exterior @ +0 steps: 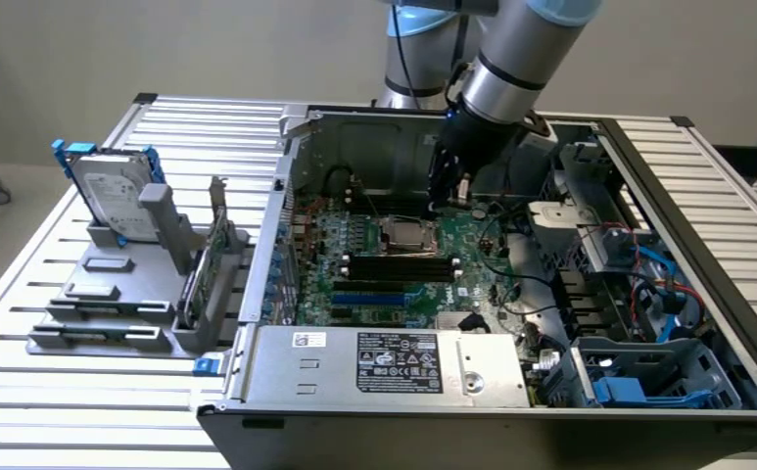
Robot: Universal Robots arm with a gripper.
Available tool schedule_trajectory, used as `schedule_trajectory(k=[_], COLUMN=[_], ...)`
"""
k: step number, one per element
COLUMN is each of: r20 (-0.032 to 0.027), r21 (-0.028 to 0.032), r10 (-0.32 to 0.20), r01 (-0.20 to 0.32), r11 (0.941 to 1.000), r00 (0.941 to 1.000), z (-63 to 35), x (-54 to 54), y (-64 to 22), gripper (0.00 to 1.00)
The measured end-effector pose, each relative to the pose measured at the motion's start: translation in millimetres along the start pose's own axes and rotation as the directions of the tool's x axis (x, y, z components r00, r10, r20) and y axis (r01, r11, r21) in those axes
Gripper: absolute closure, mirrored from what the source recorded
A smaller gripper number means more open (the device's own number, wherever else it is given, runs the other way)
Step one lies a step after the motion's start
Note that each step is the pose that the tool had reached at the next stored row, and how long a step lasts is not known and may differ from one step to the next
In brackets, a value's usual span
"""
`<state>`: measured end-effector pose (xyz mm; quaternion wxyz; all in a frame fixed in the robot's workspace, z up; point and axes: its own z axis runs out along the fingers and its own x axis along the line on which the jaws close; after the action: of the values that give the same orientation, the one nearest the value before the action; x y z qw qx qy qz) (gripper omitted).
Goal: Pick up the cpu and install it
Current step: 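Close the cpu cover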
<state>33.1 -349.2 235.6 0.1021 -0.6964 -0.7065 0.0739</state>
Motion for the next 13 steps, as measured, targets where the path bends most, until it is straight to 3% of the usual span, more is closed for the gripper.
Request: schedule_trajectory(k=[2, 5, 10, 13], r20=[-0.0002, -0.0007, -0.0011, -0.0011], r21=[0.0182, 0.0365, 0.0582, 0.0641], r10=[0.001, 0.002, 0.002, 0.003], r01=[-0.001, -0.001, -0.002, -0.002], r11=[0.9998, 0.9993, 0.9983, 0.9979], r00=[1.0, 1.0, 1.0, 1.0], z=[1.4, 5.0, 11.4, 15.4], x=[-0.4, -0.6, -0.6, -0.7], y=[-3.5, -11.8, -25.8, -30.2], gripper=[0.89, 0.89, 0.89, 0.89])
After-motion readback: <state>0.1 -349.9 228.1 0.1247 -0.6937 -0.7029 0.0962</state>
